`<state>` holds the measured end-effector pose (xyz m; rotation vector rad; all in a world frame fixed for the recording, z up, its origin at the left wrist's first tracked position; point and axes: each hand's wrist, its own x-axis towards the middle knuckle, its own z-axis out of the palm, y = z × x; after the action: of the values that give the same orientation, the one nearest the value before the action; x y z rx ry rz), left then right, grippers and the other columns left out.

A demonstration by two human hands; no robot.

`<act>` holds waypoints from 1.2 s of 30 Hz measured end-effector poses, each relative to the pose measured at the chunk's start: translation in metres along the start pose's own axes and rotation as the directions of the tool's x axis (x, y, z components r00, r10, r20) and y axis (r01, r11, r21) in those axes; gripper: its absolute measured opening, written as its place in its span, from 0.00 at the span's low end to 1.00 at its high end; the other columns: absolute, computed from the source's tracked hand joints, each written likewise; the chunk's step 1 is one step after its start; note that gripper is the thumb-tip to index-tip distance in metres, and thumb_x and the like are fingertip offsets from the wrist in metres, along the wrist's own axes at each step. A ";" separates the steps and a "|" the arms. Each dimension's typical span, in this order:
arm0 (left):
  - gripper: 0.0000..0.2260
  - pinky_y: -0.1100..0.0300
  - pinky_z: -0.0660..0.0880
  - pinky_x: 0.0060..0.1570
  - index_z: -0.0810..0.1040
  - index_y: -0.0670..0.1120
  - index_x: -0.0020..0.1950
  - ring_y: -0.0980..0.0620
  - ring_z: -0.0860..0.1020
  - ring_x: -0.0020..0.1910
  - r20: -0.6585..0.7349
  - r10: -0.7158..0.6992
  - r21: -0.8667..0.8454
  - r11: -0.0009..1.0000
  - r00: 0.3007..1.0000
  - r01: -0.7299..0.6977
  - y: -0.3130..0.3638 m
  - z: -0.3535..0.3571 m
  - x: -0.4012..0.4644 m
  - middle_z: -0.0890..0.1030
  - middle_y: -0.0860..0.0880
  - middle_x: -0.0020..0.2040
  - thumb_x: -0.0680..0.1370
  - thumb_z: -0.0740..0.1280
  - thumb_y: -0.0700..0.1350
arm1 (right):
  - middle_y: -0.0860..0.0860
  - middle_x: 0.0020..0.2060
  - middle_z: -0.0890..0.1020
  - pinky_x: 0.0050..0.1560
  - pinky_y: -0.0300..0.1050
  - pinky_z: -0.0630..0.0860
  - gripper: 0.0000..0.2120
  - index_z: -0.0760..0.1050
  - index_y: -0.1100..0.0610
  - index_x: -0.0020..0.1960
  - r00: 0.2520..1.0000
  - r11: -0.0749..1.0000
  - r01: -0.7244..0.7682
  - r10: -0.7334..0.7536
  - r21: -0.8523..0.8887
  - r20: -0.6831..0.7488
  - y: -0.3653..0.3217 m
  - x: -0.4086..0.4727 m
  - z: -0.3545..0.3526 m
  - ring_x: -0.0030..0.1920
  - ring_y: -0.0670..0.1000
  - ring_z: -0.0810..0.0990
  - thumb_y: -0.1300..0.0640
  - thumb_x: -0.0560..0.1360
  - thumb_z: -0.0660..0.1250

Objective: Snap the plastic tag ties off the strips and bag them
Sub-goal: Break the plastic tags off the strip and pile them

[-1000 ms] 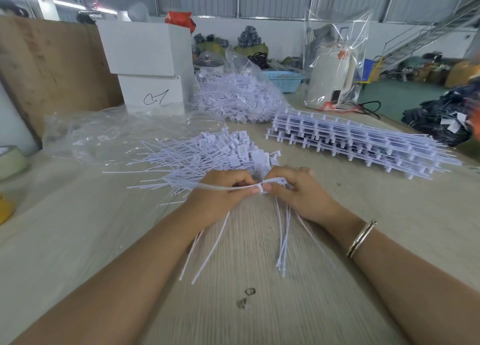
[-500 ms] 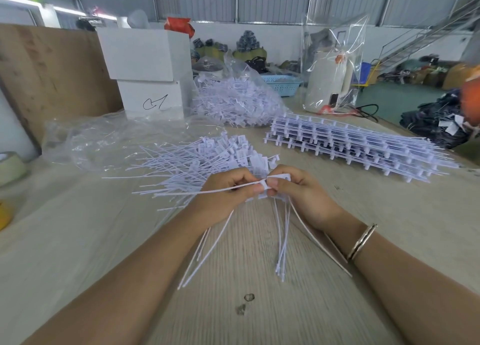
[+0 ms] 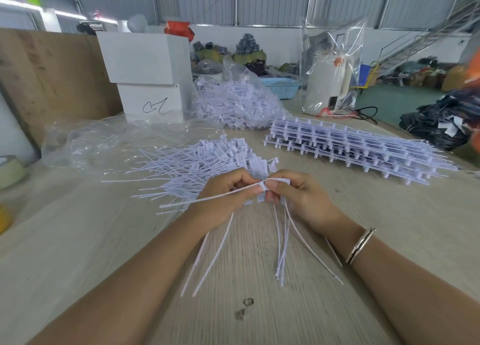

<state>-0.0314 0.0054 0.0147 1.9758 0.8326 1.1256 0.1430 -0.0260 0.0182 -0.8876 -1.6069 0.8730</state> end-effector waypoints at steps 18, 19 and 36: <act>0.19 0.57 0.71 0.50 0.72 0.44 0.63 0.51 0.74 0.53 -0.049 0.237 0.626 0.764 0.970 -0.155 0.008 0.000 -0.008 0.74 0.48 0.56 0.73 0.70 0.44 | 0.42 0.49 0.76 0.61 0.54 0.63 0.07 0.79 0.51 0.51 0.982 0.775 -0.072 -0.056 -0.628 -0.182 -0.001 0.002 -0.003 0.56 0.48 0.72 0.52 0.76 0.64; 0.19 0.52 0.73 0.50 0.73 0.43 0.62 0.48 0.75 0.53 -0.033 0.263 0.650 0.739 0.964 -0.180 0.012 0.003 -0.008 0.74 0.46 0.57 0.73 0.70 0.44 | 0.42 0.48 0.77 0.60 0.53 0.61 0.08 0.80 0.51 0.48 0.989 0.780 -0.050 -0.049 -0.624 -0.140 -0.002 0.001 0.000 0.56 0.48 0.72 0.51 0.77 0.63; 0.07 0.57 0.66 0.44 0.76 0.47 0.51 0.50 0.74 0.47 0.098 0.218 0.758 0.616 0.971 -0.215 0.011 0.002 -0.008 0.76 0.50 0.47 0.75 0.67 0.47 | 0.51 0.34 0.77 0.49 0.49 0.67 0.13 0.79 0.57 0.37 0.994 0.953 -0.110 0.114 -0.281 -0.003 0.004 0.000 0.003 0.38 0.46 0.74 0.47 0.69 0.70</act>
<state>-0.0306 -0.0075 0.0198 2.8481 1.2433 0.9771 0.1408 -0.0243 0.0146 -1.1835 -1.7322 0.7387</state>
